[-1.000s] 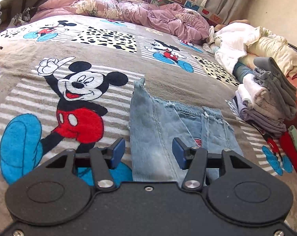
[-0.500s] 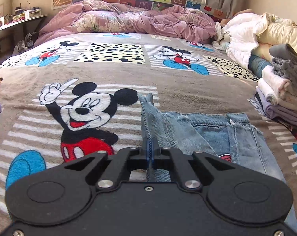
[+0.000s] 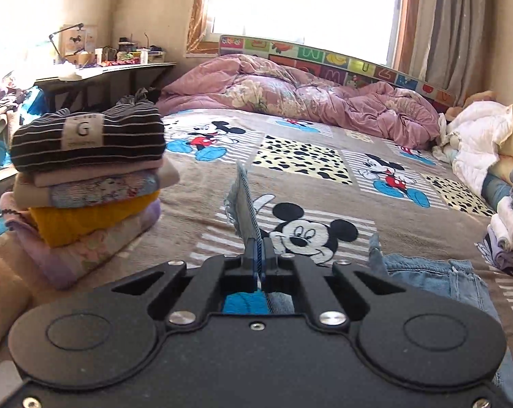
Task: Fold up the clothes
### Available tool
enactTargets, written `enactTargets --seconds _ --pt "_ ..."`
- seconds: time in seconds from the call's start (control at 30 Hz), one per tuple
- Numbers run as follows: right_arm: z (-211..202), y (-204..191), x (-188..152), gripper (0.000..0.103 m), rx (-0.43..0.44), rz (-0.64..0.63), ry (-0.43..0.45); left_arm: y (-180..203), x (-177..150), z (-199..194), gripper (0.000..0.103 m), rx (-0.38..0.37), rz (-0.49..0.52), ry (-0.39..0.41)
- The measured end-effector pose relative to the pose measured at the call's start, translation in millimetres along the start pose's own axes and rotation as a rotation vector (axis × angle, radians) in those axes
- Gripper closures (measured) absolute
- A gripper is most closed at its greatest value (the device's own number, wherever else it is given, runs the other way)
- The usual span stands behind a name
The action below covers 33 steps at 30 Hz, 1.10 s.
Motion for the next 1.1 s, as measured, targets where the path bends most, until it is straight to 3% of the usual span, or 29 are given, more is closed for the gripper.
enactTargets --seconds 0.1,0.2,0.3,0.33,0.4,0.47,0.57,0.6,0.67,0.7,0.8,0.87,0.93,0.97,1.0,1.03,1.1 --pt "-1.0 -0.4 -0.3 0.001 -0.003 -0.002 0.000 -35.6 -1.6 -14.6 0.103 0.032 -0.035 -0.004" --pt "-1.8 -0.3 -0.8 0.001 -0.006 -0.005 0.002 -64.6 -25.7 -12.9 0.103 0.079 -0.063 -0.052" --pt "-2.8 0.0 -1.5 0.001 -0.008 -0.007 0.005 -100.7 -73.6 10.1 0.101 0.165 -0.148 -0.234" --pt "-3.0 0.0 -1.8 0.001 -0.009 -0.008 0.006 -108.8 -82.6 10.7 0.098 0.170 -0.199 -0.255" --pt "-3.4 0.3 -2.2 0.001 -0.011 -0.010 0.008 -121.3 -92.7 8.5 0.073 0.165 -0.296 -0.267" --pt "-3.9 0.3 -2.6 0.001 -0.011 -0.010 0.010 -134.2 -91.7 3.9 0.055 0.157 -0.408 -0.237" --pt "-4.0 -0.1 -3.5 0.001 -0.014 -0.014 0.011 -145.5 -89.5 9.5 0.058 0.151 -0.493 -0.225" --pt "-4.0 -0.5 -3.7 0.001 -0.016 -0.017 0.011 -146.9 -88.8 13.2 0.072 0.151 -0.497 -0.228" --pt "-3.9 -1.2 -3.5 0.000 -0.018 -0.022 0.010 -133.4 -82.8 24.3 0.103 0.156 -0.358 -0.255" --pt "-3.9 -1.3 -3.5 0.000 -0.018 -0.023 0.010 -119.6 -69.9 23.1 0.103 0.132 -0.260 -0.217" --pt "-3.8 -0.6 -3.7 0.000 -0.016 -0.019 0.013 -73.9 -13.5 -14.6 0.103 -0.041 -0.065 0.061" --pt "-2.9 -0.9 -3.7 0.000 -0.018 -0.022 0.013 -66.5 4.5 -22.0 0.099 -0.029 -0.016 0.143" --pt "-1.7 -2.2 -3.9 0.000 -0.022 -0.030 0.009 -81.9 -6.3 9.8 0.079 0.114 -0.023 0.023" --pt "-1.2 -2.7 -3.9 0.000 -0.024 -0.034 0.007 -96.6 -23.1 32.2 0.059 0.223 -0.018 -0.109" --pt "-0.9 -3.1 -3.9 0.000 -0.026 -0.036 0.006 -104.8 -33.8 36.3 0.068 0.273 -0.015 -0.149" --pt "-1.1 -3.0 -3.9 0.000 -0.025 -0.035 0.006 -110.7 -43.0 37.2 0.069 0.304 -0.017 -0.173" --pt "-2.1 -2.2 -3.9 0.000 -0.020 -0.029 0.009 -105.6 -50.9 19.8 0.055 0.227 -0.082 -0.139"
Point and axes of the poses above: each gripper's, at about its wrist camera, not at the fingertips, and z roughly the way its jaws point, y to its right, x to its top, the point moved 8 cm from there along z, roughly the way its jaws point, and after that the axes turned 10 degrees about -z, right-handed, at the moved point
